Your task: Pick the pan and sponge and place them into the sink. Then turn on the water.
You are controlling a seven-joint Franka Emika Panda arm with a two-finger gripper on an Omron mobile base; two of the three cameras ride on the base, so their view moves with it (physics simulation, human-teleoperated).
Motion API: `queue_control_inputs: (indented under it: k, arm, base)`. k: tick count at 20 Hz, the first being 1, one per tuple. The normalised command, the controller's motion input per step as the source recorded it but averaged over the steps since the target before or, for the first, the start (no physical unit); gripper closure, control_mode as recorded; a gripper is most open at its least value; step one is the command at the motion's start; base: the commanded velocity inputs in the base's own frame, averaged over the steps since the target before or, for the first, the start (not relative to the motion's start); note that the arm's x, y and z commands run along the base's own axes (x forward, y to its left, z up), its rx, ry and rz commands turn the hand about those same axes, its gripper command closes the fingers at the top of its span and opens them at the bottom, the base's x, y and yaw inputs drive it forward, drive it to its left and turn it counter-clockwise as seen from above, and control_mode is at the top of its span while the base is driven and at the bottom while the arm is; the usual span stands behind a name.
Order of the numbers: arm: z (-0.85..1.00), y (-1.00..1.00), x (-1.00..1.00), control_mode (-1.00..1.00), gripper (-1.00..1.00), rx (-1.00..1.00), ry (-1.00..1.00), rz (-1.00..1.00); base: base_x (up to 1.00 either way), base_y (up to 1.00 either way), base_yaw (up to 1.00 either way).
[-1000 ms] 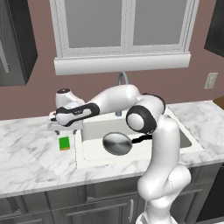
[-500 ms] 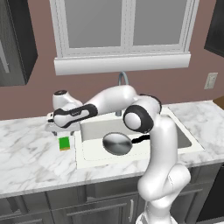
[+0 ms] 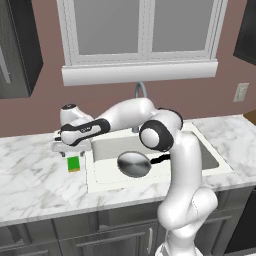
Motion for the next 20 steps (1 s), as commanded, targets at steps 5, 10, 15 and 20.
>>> queue_control_inputs:
  k: [5, 10, 15, 20]
  arm:
    - [-0.09, 0.0, 0.0, -1.0, -1.0, 0.0, 0.04, 0.0]
    - [-0.07, 0.03, 0.0, -1.0, -1.0, 0.0, 0.04, 0.0]
    - [-0.06, 0.06, 0.0, -1.0, -1.0, -0.02, 0.04, 0.0]
    - [-0.07, 0.06, 0.0, -1.0, -1.0, -0.04, 0.02, 0.02]
  base:
    - [0.0, 0.0, 0.0]
    - [0.0, 0.0, 0.0]
    - [0.0, 0.0, 0.0]
    - [0.0, 0.0, 0.0]
